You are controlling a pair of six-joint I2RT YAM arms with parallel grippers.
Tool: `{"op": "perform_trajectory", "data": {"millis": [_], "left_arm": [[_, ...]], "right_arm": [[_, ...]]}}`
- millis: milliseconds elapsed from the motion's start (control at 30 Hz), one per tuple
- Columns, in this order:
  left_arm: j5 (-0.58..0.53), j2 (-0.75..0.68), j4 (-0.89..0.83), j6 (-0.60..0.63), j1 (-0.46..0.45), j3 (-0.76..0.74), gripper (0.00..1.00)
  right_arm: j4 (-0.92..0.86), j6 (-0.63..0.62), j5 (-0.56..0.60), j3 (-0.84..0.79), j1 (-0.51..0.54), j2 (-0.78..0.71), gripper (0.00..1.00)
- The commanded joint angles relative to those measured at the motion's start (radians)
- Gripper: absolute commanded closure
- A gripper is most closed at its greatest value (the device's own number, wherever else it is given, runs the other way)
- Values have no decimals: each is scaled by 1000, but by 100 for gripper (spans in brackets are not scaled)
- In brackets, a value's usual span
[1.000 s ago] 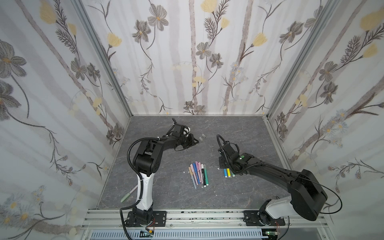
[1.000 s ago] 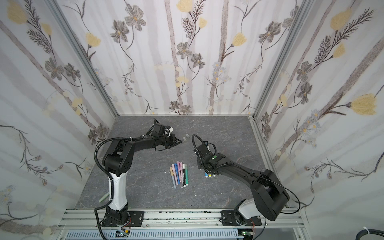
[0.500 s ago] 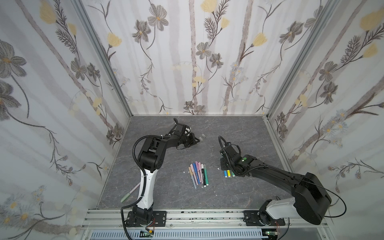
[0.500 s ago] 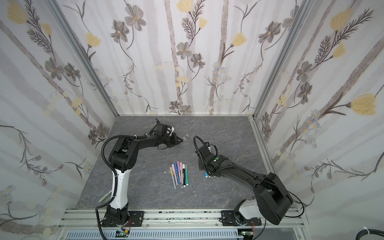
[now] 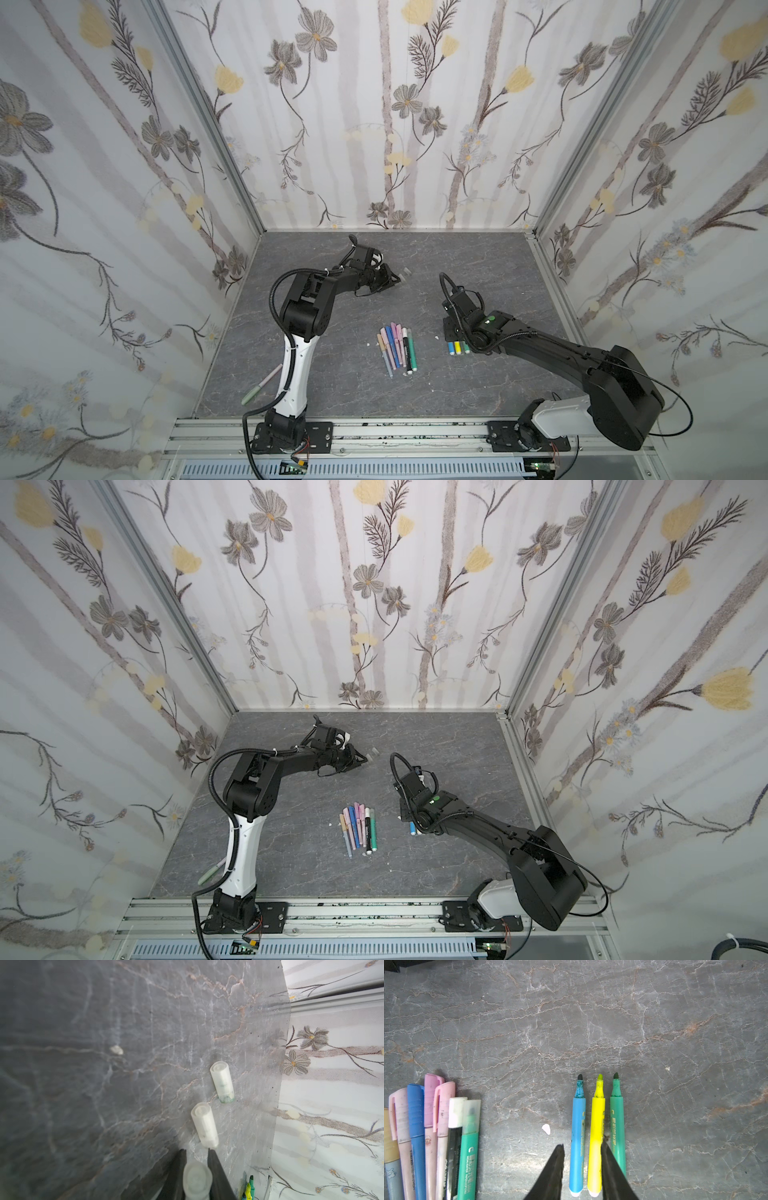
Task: Open the pen caps
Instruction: 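Open the left gripper to drop the cap beside the other caps, then grasp the green highlighter with the translucent cap using the right gripper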
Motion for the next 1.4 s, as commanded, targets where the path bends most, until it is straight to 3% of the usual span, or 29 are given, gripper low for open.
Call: {"op": "perform_trajectory", "data": {"millis": [0,533,800,1167,1367], "left_arm": [[-6,3,-7,-6,-1,2,77],[-8,-68,-10,1,5,-30,74],[2,-292,-34,57,29,-177,74],[-86,-650,-96,153,104,-495,73],[-103,-737,-110,182,153,-589,73]], "right_arm": [[15,-12,1,1,-1,1,69],[30,1,-34,-15,0,-18,69],[30,28,-77,60,71,76,66],[6,143,-106,181,200,277,62],[6,163,-131,208,213,336,62]]}}
